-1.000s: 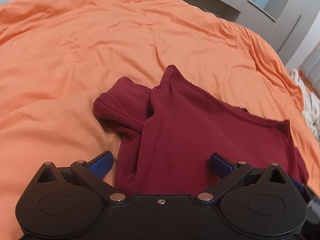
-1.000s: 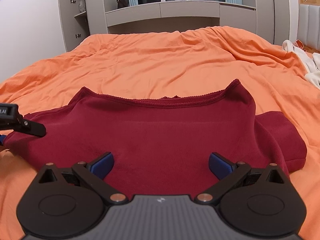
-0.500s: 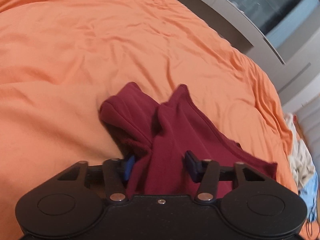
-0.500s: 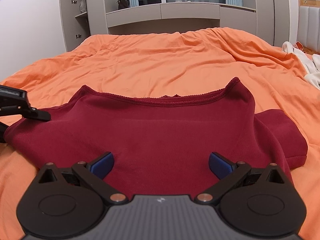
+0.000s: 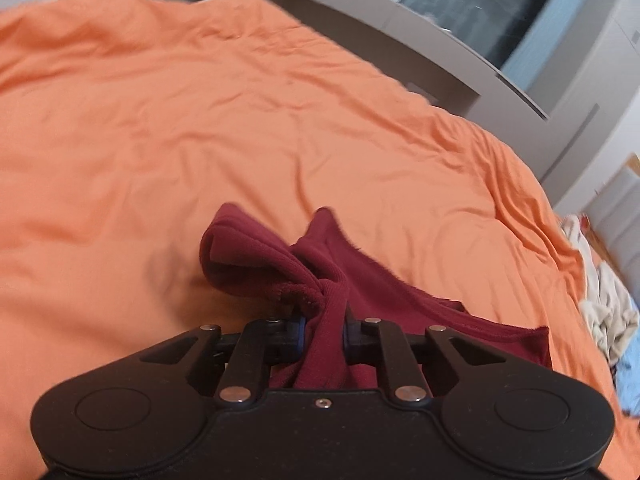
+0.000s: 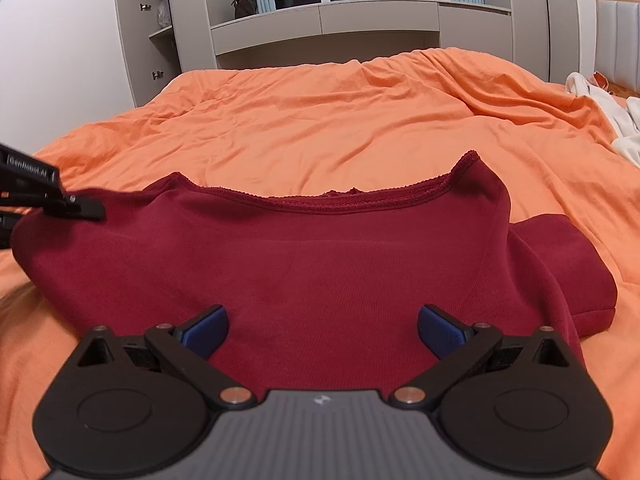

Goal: Fold small clothes

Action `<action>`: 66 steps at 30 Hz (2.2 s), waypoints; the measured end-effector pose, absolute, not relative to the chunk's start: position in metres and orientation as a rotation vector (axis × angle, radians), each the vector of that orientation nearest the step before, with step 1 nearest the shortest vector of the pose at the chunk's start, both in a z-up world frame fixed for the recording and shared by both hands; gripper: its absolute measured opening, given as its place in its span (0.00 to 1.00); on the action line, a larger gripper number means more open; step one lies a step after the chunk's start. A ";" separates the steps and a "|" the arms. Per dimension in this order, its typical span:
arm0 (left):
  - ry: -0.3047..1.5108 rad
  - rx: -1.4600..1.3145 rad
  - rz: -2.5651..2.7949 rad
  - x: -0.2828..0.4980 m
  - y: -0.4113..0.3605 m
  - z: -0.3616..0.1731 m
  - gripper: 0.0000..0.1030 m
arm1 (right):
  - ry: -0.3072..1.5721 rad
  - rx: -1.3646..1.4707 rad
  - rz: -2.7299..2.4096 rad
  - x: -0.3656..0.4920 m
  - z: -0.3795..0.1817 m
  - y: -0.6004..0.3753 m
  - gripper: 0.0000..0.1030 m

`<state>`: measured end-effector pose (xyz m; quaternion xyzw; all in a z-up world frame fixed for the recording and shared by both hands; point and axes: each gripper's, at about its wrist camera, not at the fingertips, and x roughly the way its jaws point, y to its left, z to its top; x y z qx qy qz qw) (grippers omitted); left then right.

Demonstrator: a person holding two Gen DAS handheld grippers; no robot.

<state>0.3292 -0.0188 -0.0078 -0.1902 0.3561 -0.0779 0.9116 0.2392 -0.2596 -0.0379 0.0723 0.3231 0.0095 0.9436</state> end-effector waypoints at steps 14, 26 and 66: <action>0.671 -0.113 -0.517 0.337 -0.147 0.071 0.15 | 0.576 0.333 -0.116 0.196 0.034 -0.341 1.00; 0.846 -0.091 -0.805 0.298 -0.276 0.004 0.25 | 0.517 0.429 -0.391 0.138 0.049 -0.438 1.00; 0.940 -0.214 -0.341 0.318 -0.137 -0.018 1.00 | 0.554 0.373 -0.098 0.226 0.031 -0.402 0.16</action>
